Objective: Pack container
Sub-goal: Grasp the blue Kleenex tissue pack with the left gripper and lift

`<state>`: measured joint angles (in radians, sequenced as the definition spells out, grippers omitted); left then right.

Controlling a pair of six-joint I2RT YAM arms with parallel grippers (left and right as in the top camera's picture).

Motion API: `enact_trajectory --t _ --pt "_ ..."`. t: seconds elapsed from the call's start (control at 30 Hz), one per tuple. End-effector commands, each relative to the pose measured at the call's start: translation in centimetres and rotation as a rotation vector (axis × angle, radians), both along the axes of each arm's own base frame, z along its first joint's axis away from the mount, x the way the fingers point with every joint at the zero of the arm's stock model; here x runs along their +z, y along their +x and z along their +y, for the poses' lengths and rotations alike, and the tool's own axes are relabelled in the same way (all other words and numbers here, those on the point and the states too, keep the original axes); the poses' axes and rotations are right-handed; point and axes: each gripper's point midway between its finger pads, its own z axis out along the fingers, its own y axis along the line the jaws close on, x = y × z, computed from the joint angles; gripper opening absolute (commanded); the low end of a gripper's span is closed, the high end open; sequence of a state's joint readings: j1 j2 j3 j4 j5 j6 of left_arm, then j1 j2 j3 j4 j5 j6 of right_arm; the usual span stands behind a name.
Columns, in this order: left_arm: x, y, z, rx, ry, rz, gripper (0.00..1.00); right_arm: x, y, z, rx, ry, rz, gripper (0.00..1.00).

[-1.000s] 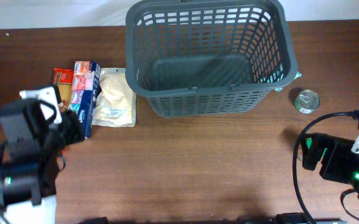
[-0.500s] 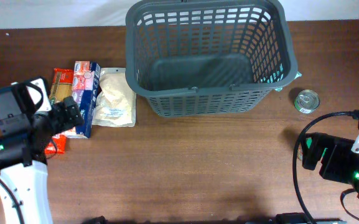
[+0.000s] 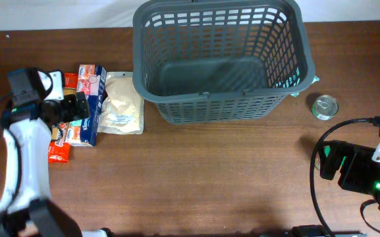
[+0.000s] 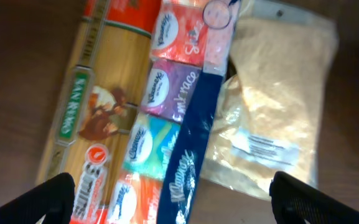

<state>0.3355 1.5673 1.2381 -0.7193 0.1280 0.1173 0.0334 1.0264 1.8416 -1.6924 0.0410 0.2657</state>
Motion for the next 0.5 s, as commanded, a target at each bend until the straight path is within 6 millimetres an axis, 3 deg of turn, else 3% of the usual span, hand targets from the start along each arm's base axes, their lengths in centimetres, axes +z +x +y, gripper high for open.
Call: enact_trajectory --t 0.0,0.2,0.33,0.47 --pt "-2.7 1.8 -1.0 -0.134 -0.048 0.005 0.94 -0.3 0.0 -0.3 -0.019 -0.007 0.014 0.99" --pt "-4.5 2.2 -1.5 -0.171 -0.078 0.025 0.96 -0.3 0.0 -0.3 -0.019 -0.007 0.014 0.99" --pt "-5.9 2.1 0.2 -0.137 0.003 0.075 0.98 -0.3 0.0 -0.3 -0.019 -0.007 0.014 0.99" --pt "-7.0 2.9 0.2 -0.140 0.034 0.083 0.98 -0.3 0.0 -0.3 -0.019 -0.007 0.014 0.99"
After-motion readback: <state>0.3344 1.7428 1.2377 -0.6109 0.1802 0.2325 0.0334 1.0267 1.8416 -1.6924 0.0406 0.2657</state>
